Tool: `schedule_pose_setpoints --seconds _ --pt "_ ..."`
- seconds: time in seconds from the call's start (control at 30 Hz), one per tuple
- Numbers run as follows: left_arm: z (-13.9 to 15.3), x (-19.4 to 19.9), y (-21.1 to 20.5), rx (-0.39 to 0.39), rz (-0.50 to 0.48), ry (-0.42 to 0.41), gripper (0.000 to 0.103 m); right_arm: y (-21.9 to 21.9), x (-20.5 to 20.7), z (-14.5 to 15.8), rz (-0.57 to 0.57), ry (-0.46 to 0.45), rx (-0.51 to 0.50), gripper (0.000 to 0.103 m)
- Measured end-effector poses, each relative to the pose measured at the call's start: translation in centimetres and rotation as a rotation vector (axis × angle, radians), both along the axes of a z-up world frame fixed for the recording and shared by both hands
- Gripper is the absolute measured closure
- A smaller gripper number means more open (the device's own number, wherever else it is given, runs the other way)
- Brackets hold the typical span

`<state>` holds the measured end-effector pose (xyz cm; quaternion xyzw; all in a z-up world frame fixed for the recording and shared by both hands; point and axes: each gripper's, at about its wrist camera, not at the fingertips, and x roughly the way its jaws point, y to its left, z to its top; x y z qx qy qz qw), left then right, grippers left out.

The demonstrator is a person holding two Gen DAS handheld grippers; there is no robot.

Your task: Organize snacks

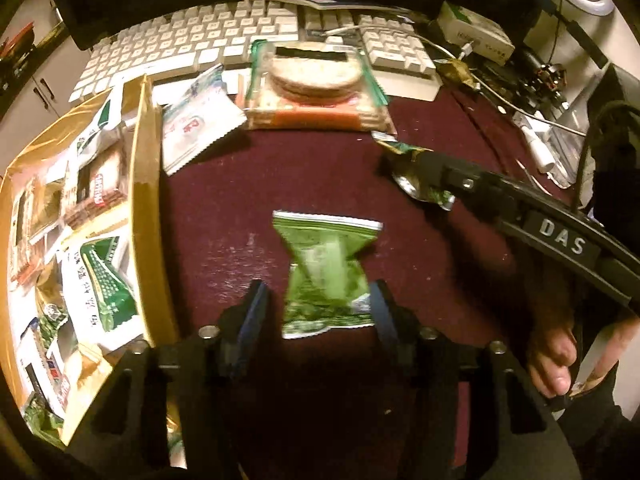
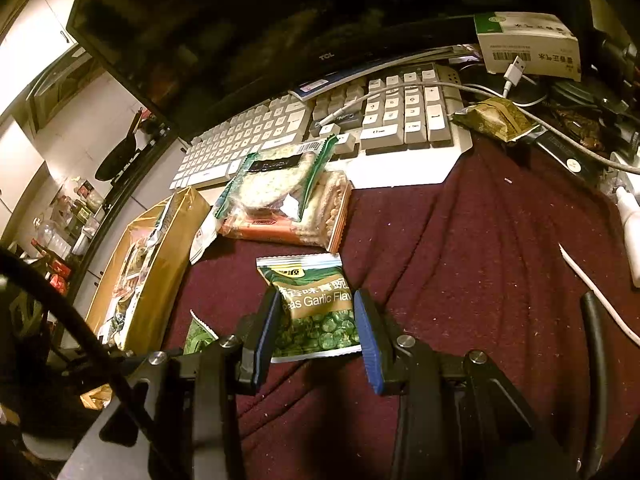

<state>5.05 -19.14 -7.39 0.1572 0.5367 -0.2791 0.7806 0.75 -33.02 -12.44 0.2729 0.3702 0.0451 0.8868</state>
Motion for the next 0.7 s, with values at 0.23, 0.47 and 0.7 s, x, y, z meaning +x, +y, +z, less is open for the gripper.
schedule_pose_setpoints --seconds 0.23,0.47,0.7 --pt "-0.38 -0.58 -0.51 -0.016 0.020 -0.029 0.056 0.56 0.08 0.15 0.006 -0.003 -0.050 0.065" --pt "-0.21 -0.63 0.27 -0.063 0.073 -0.024 0.058 0.72 0.16 0.13 0.006 -0.002 -0.058 0.065" --pt "-0.61 -0.12 -0.13 -0.066 0.103 -0.034 0.060 0.75 0.14 0.14 0.006 -0.002 -0.059 0.065"
